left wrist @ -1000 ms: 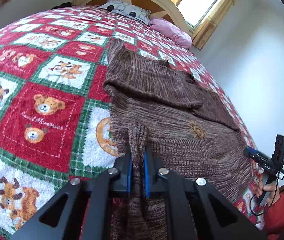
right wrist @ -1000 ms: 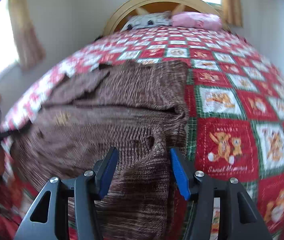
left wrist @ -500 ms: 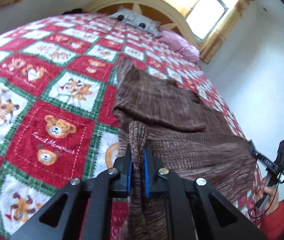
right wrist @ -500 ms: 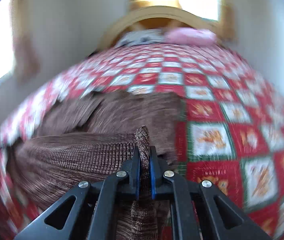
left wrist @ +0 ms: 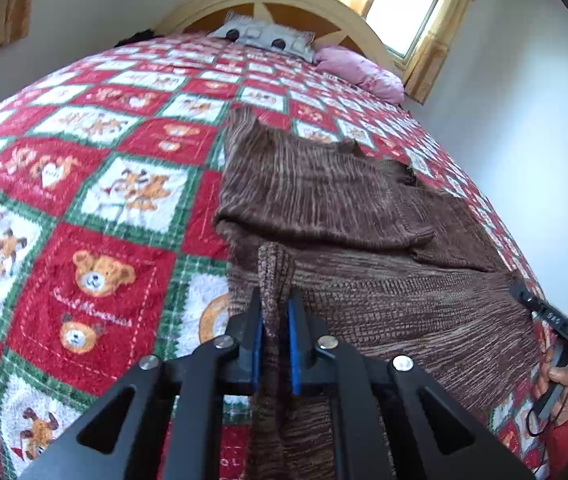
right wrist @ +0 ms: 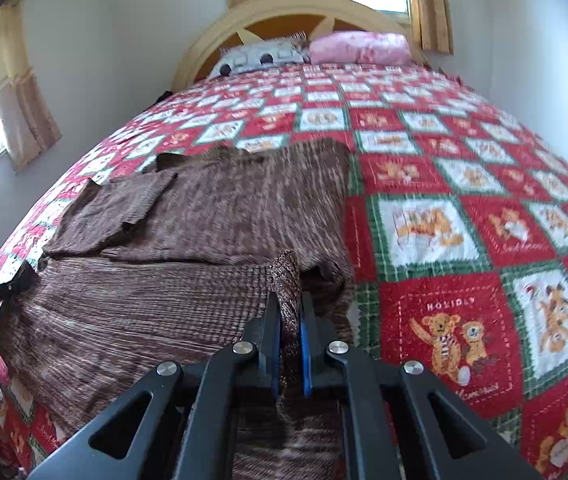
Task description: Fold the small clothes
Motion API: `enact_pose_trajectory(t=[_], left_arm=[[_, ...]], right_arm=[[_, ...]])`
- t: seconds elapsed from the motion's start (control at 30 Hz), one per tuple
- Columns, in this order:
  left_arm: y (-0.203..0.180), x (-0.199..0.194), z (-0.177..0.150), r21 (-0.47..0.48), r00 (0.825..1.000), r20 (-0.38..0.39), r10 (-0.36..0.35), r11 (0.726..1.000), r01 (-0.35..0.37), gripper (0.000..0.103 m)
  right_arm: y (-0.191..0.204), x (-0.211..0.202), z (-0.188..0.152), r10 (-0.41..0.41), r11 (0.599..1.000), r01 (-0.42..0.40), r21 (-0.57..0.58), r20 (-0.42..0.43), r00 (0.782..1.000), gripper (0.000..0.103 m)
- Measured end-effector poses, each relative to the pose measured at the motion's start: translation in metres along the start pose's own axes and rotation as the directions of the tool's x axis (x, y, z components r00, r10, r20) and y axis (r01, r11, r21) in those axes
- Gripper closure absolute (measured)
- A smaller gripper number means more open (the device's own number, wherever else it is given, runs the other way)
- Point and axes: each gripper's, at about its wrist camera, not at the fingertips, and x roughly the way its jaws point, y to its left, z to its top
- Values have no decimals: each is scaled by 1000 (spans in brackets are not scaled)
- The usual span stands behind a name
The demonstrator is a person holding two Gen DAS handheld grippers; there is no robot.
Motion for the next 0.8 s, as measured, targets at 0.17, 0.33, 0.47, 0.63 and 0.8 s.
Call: enact_pose_trajectory(t=[0.17, 0.33, 0.47, 0.63, 0.8], left_arm=[[-5, -9, 10, 13, 1000, 27, -2, 1000, 1, 93], [-7, -21, 34, -24, 997, 72, -38, 999, 39, 93], [-8, -19, 55, -24, 995, 97, -25, 999, 27, 93], [-9, -5, 90, -45, 994, 112, -16, 999, 21, 93], [-10, 15, 119, -68, 991, 135, -2, 998, 11, 93]], right_arm=[[10, -26, 13, 12, 1000, -10, -23, 79, 997, 96], [13, -46, 38, 51, 999, -48, -25, 146, 988, 96], [17, -46, 56, 37, 998, -26, -61, 174, 984, 96], [16, -33, 87, 21, 996, -4, -85, 195, 981, 96], [12, -13, 113, 3, 996, 15, -86, 204, 979, 96]])
